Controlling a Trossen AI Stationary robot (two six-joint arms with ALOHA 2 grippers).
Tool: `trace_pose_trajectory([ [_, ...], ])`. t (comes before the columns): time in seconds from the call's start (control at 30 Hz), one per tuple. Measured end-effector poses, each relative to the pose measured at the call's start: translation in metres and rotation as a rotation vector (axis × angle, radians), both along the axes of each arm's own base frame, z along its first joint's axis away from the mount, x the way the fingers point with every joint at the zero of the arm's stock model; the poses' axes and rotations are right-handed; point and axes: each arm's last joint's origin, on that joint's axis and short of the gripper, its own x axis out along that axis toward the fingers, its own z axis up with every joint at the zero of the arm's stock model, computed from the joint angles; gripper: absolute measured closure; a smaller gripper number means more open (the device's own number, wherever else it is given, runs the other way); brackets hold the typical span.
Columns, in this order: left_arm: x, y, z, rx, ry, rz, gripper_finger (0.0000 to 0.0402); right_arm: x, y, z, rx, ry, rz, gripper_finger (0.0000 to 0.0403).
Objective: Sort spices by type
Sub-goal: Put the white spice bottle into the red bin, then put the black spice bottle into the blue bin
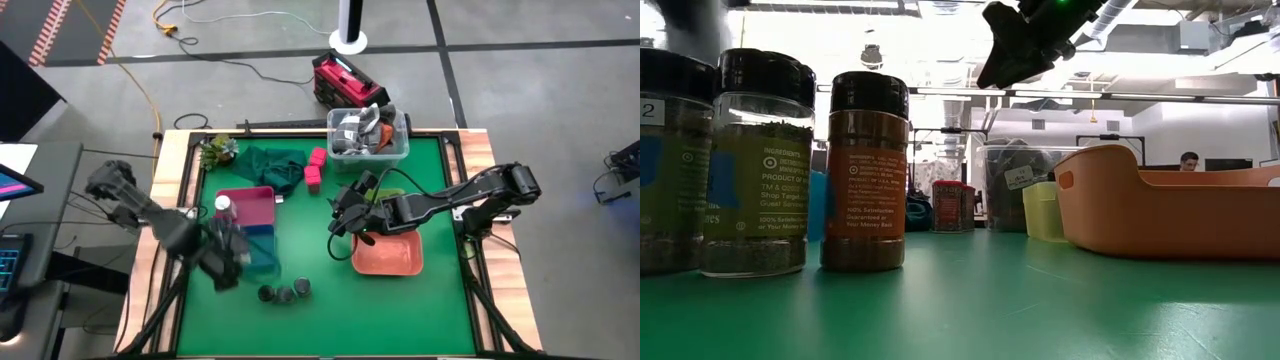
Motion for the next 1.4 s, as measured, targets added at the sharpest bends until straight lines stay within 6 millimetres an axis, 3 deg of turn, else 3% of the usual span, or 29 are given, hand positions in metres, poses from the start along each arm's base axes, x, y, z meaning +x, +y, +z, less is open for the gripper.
trace_pose_trajectory([
  [0.13,-0.003,0.046,0.011,0.134,0.021,0.067,0.0210,0.000,0.000,0.000,0.000,-0.002,0.000,0.0147],
  [0.3,0.008,0.095,0.015,0.190,0.045,0.079,0.0210,0.000,0.000,0.000,0.000,-0.002,0.000,0.0147],
  [0.53,0.020,0.141,0.004,0.176,0.070,0.031,0.0210,0.000,0.000,0.000,0.001,0.001,0.002,0.0147],
  [0.8,0.014,0.160,-0.059,0.088,0.204,-0.039,0.0210,-0.001,0.007,0.000,-0.009,0.013,0.028,0.0147],
  [0.9,0.013,0.164,-0.073,0.082,0.207,-0.044,0.0210,-0.001,0.007,0.000,-0.010,0.014,0.032,0.0147],
  [1.07,0.013,0.169,-0.078,0.080,0.189,-0.005,0.0204,-0.001,0.007,0.000,-0.010,0.011,0.031,0.0147],
  [1.27,0.012,0.171,-0.078,0.079,0.190,0.021,0.0099,-0.001,0.007,0.000,-0.010,0.011,0.032,0.0147],
  [1.4,0.012,0.170,-0.078,0.077,0.193,0.019,0.0085,-0.001,0.007,0.000,-0.009,0.011,0.032,0.0147],
])
